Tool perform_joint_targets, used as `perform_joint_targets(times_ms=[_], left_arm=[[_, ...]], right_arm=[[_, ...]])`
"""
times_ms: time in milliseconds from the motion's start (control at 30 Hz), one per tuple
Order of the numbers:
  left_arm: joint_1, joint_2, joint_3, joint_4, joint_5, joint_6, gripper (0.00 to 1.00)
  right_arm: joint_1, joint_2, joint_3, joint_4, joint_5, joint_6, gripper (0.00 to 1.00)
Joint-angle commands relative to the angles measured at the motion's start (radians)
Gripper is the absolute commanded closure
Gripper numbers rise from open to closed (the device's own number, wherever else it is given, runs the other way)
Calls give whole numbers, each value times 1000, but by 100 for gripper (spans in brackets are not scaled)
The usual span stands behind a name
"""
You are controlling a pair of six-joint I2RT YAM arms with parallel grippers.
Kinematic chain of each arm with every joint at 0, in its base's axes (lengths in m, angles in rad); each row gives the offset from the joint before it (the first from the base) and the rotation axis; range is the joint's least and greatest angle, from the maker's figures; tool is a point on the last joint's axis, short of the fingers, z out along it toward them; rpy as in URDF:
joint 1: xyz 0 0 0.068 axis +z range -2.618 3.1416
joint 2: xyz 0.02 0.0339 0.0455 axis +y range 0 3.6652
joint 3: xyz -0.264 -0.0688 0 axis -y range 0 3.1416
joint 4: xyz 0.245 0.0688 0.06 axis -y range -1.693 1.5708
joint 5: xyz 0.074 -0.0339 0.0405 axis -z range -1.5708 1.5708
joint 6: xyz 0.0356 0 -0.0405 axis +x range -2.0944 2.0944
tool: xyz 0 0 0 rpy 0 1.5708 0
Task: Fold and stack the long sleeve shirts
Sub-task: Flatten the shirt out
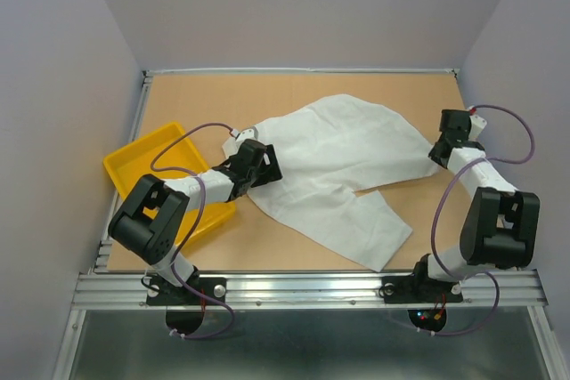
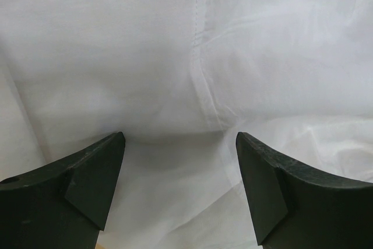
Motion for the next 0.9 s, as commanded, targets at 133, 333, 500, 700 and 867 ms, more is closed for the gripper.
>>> perform_joint_targets(times_ms=[133,333,500,700,867], left_arm=[[8,-3,-77,-190,41,-14,10],[7,-95,-109,-248,78,-23,10],[1,-237,-79,-323,90,-9,10],[2,-337,96,-394,10,67,7],[42,-226,213,-377,-14,111,7]], right_arm=[[-131,-231,4,-127,152,106,99],[-139,-355,-116,-182,60,196,87],[-139,-392,-48,-179,-81,131,43],[-134,-241,169,-135,-429,-44,28],[-105,-58,313,-81,-663,-153,27]])
